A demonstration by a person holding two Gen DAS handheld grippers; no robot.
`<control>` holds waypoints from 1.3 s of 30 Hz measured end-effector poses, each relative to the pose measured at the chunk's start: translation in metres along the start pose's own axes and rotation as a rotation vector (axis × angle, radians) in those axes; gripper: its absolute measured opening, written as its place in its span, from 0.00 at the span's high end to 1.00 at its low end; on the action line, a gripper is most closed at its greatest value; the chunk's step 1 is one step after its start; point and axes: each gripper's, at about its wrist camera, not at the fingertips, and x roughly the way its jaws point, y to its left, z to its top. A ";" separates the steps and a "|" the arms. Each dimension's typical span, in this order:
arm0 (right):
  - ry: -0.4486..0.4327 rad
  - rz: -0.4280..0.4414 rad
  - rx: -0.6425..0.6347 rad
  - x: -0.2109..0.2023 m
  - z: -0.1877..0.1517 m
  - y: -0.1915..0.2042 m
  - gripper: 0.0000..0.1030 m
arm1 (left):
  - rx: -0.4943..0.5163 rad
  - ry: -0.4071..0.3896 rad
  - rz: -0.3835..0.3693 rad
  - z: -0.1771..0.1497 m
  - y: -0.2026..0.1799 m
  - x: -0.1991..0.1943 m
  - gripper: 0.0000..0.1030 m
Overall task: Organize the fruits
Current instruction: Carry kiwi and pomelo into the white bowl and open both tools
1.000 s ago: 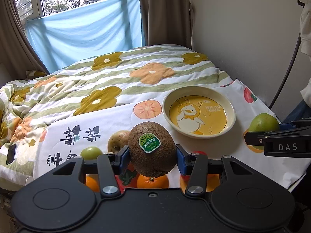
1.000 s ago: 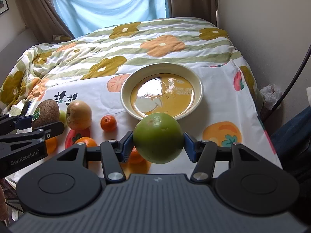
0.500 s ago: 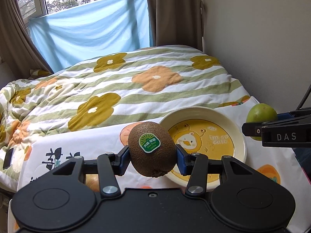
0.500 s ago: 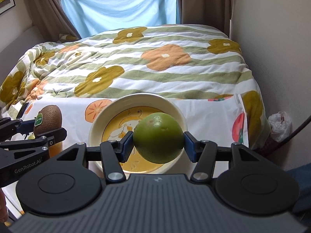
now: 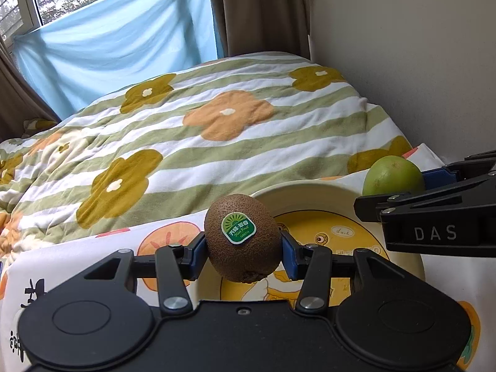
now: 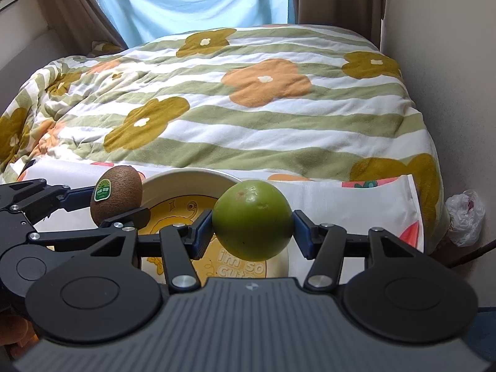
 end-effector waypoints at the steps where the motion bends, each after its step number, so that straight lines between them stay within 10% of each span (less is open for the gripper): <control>1: 0.004 0.002 0.000 0.003 0.000 -0.002 0.32 | 0.011 0.007 -0.003 0.000 -0.004 0.005 0.49; 11: 0.025 0.029 -0.005 0.016 -0.002 -0.011 0.32 | 0.056 0.067 -0.006 0.003 -0.022 0.038 0.46; 15: 0.019 0.036 -0.012 0.013 -0.001 -0.010 0.32 | 0.069 0.014 0.024 0.004 -0.023 0.026 0.06; 39: -0.011 0.167 -0.340 0.035 -0.014 0.019 0.32 | -0.041 0.040 0.068 -0.033 0.010 -0.030 0.06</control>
